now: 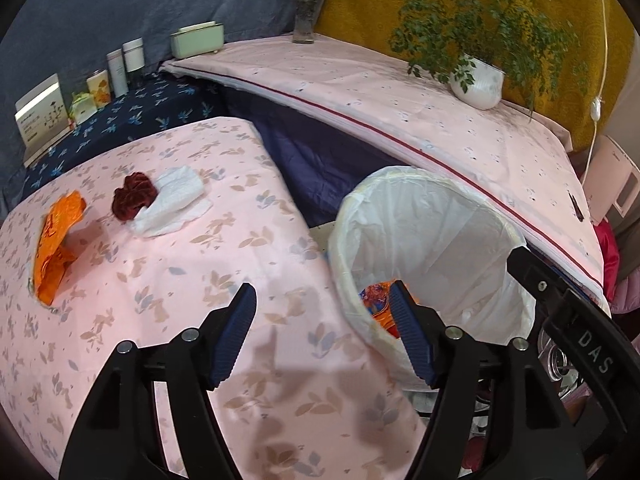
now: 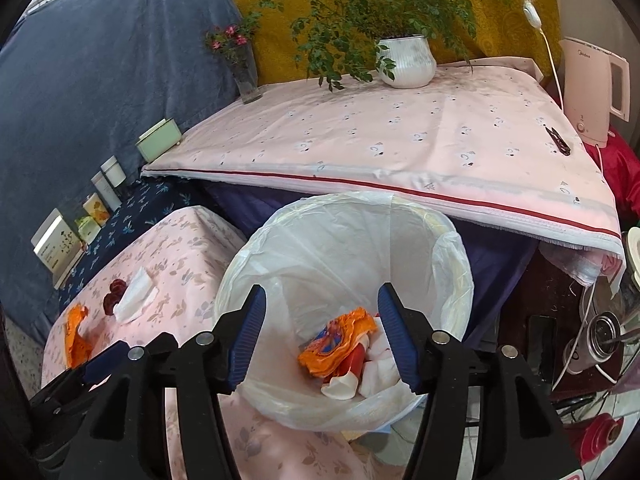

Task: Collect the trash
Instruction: 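Withdraw both tools from the bin back over the table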

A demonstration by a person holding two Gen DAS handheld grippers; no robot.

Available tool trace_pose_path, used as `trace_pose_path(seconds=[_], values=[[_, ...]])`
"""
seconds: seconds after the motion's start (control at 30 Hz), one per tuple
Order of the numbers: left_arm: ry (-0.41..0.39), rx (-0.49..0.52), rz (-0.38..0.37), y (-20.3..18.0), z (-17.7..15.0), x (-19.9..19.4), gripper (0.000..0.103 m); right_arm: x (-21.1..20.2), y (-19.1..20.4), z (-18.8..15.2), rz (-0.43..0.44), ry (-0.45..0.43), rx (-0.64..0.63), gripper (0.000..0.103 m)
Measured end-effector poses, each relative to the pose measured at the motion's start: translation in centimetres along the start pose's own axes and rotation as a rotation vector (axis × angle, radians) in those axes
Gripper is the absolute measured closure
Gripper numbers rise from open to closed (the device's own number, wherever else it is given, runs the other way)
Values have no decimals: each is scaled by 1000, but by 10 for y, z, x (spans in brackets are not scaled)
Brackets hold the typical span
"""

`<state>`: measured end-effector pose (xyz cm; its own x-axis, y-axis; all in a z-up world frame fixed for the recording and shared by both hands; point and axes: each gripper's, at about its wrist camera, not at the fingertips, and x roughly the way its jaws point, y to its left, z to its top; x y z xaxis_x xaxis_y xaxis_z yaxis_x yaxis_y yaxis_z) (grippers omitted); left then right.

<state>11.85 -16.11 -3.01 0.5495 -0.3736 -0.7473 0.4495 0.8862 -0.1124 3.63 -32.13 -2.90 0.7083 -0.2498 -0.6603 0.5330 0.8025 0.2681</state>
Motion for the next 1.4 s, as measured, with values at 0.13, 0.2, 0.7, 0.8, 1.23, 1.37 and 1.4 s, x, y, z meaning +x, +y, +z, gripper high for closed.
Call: trace_pose_path(seconds=[0.13,0.2,0.7,0.8,1.23,1.37,1.4], values=[[-6,-37,27,20,-5,-8,38,-5,14,-7,19,9,-21,44],[-11,-49,43,30,-8,-13,37,-8,23,-10,32,13,-35,43],[-26,-154,136,112,-33,-44,33,-21,92,-37,92,42,-139,37],[-26,-175,167,130,-40,-48,32,-22,111,-45,105,53,-178,37],[-20,-305,278,223,-66,-68,32,-11,194,-83,200,140,-305,37],[-29,-331,308,250,-68,-74,25,-4,218,-90,241,173,-317,37],[-33,-338,317,257,-69,-75,24,-1,225,-91,252,180,-319,37]])
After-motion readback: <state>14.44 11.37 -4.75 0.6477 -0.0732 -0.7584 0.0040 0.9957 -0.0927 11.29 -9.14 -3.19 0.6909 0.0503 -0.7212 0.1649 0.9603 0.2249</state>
